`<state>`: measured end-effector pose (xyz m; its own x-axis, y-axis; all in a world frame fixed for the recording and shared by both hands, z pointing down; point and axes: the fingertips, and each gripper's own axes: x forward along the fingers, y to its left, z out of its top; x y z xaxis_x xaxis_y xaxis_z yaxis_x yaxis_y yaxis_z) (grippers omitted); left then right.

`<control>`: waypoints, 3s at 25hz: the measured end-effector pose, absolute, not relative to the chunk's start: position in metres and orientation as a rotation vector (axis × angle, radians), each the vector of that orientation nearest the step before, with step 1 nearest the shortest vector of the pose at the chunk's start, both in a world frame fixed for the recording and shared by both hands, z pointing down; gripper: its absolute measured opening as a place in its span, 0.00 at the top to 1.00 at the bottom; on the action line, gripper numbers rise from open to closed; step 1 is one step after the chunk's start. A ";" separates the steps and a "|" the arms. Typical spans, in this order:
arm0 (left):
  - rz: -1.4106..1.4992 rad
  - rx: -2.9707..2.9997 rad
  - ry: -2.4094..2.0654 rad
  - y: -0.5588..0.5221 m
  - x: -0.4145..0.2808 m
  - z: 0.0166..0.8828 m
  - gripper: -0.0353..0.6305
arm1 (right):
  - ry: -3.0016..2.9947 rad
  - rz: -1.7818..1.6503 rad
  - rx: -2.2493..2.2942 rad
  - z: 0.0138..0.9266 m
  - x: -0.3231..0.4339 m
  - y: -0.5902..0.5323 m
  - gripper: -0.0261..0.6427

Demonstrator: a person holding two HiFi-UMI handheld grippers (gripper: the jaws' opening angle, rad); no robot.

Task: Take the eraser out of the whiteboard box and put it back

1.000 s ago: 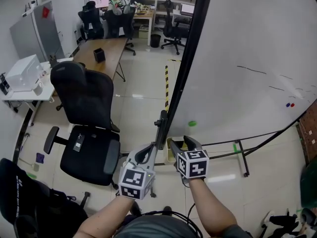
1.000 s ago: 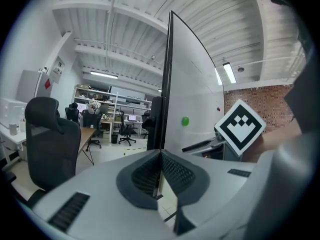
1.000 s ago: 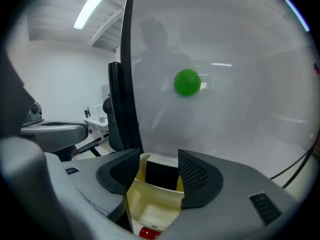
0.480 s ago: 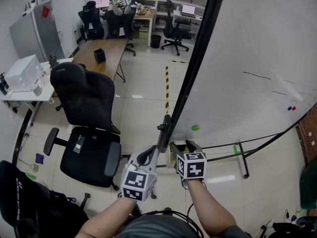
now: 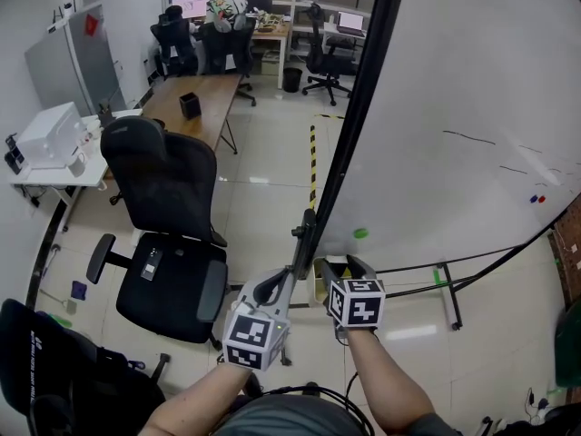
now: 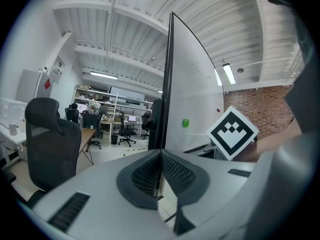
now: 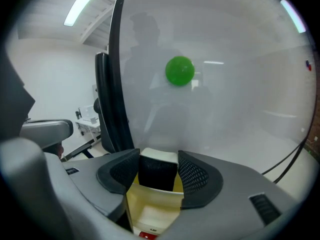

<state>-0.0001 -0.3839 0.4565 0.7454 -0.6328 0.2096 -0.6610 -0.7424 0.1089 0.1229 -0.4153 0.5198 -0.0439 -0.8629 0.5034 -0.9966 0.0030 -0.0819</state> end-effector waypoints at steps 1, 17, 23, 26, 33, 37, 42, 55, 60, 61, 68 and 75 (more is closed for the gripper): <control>0.232 2.768 -1.041 -0.382 -0.001 0.453 0.89 | -1.996 0.591 1.945 0.511 0.124 -0.413 0.56; 0.078 2.849 -1.193 -0.292 0.019 0.359 0.90 | -2.416 0.286 1.988 0.347 0.156 -0.286 0.56; 0.078 2.895 -1.221 -0.249 0.035 0.340 0.90 | -2.499 0.226 1.993 0.324 0.185 -0.240 0.56; 0.069 2.907 -1.210 -0.232 0.032 0.332 0.90 | -2.497 0.204 2.017 0.313 0.189 -0.219 0.56; 0.012 2.942 -1.174 -0.215 -0.003 0.309 0.90 | -2.422 0.159 2.121 0.291 0.173 -0.181 0.56; 0.001 2.952 -1.120 -0.210 -0.016 0.313 0.91 | -2.377 0.133 2.160 0.288 0.163 -0.172 0.56; -0.010 2.917 -1.143 -0.202 -0.023 0.316 0.91 | -2.405 0.124 2.138 0.284 0.155 -0.157 0.56; -0.002 2.907 -1.266 -0.172 0.015 0.302 0.91 | -2.508 0.094 2.047 0.270 0.196 -0.134 0.56; 0.003 2.894 -1.256 -0.171 0.017 0.302 0.91 | -2.511 0.089 2.047 0.268 0.198 -0.135 0.56; 0.007 2.892 -1.261 -0.173 0.016 0.303 0.91 | -2.511 0.090 2.049 0.268 0.198 -0.136 0.56; 0.001 2.888 -1.266 -0.177 0.012 0.303 0.91 | -2.508 0.070 2.049 0.265 0.192 -0.139 0.56; -0.007 2.870 -1.237 -0.183 0.004 0.309 0.90 | -2.500 0.079 2.059 0.263 0.183 -0.145 0.56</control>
<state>0.0044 -0.1829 0.3085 0.6865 -0.7271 0.0022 -0.7270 -0.6864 0.0168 0.1829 -0.1445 0.2634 -0.1893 -0.9809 -0.0446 -0.9761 0.1929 -0.1000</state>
